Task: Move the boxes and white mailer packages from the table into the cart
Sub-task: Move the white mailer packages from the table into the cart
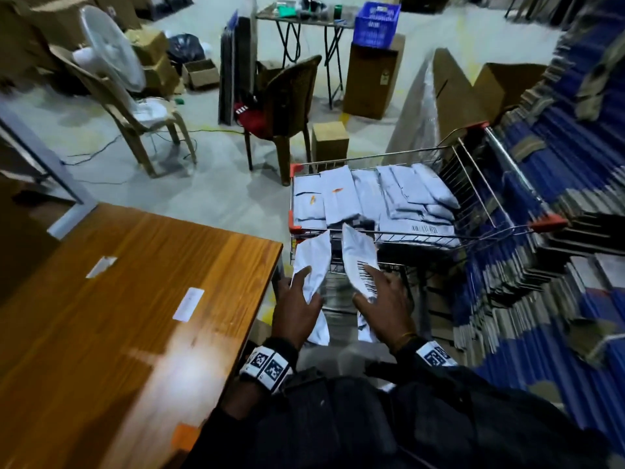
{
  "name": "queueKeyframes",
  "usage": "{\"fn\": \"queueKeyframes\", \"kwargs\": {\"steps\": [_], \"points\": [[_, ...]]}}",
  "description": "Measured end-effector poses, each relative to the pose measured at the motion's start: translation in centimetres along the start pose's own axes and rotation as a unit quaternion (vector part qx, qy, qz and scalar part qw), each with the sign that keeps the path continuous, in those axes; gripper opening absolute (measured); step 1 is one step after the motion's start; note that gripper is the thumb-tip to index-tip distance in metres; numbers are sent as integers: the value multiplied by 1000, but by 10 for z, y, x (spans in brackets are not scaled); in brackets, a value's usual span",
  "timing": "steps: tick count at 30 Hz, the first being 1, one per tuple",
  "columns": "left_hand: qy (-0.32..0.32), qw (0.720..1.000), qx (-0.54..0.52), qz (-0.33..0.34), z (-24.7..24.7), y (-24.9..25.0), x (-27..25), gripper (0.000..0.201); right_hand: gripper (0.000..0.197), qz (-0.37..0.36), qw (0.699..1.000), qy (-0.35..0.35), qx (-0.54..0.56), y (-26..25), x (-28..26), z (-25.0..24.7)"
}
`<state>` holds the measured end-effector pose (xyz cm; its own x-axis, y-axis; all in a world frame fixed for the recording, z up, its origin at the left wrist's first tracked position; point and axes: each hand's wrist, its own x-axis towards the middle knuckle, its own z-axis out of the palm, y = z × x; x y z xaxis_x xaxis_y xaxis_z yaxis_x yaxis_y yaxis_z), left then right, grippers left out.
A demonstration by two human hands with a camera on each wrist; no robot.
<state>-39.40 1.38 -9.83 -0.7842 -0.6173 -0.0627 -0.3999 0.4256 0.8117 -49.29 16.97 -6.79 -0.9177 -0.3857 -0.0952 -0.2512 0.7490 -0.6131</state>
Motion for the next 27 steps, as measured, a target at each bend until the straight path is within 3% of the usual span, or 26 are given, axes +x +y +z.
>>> {"fn": "queueKeyframes", "kwargs": {"steps": [6, 16, 18, 21, 27], "points": [[-21, 999, 46, -11, 14, 6, 58, 68, 68, 11, 1000, 12, 16, 9, 54, 0], [-23, 998, 52, -29, 47, 35, 181, 60, 64, 39, 999, 2, -13, 22, 183, -7], [-18, 995, 75, -61, 73, 57, 245, 61, 64, 46, 998, -25, -31, 32, 260, -13], [-44, 991, 101, -74, 79, 68, 260, 61, 66, 46, 997, -37, -52, 34, 280, -11], [-32, 984, 145, -104, 135, 100, 339, 59, 66, 45, 992, -62, -105, 47, 375, -11]]}}
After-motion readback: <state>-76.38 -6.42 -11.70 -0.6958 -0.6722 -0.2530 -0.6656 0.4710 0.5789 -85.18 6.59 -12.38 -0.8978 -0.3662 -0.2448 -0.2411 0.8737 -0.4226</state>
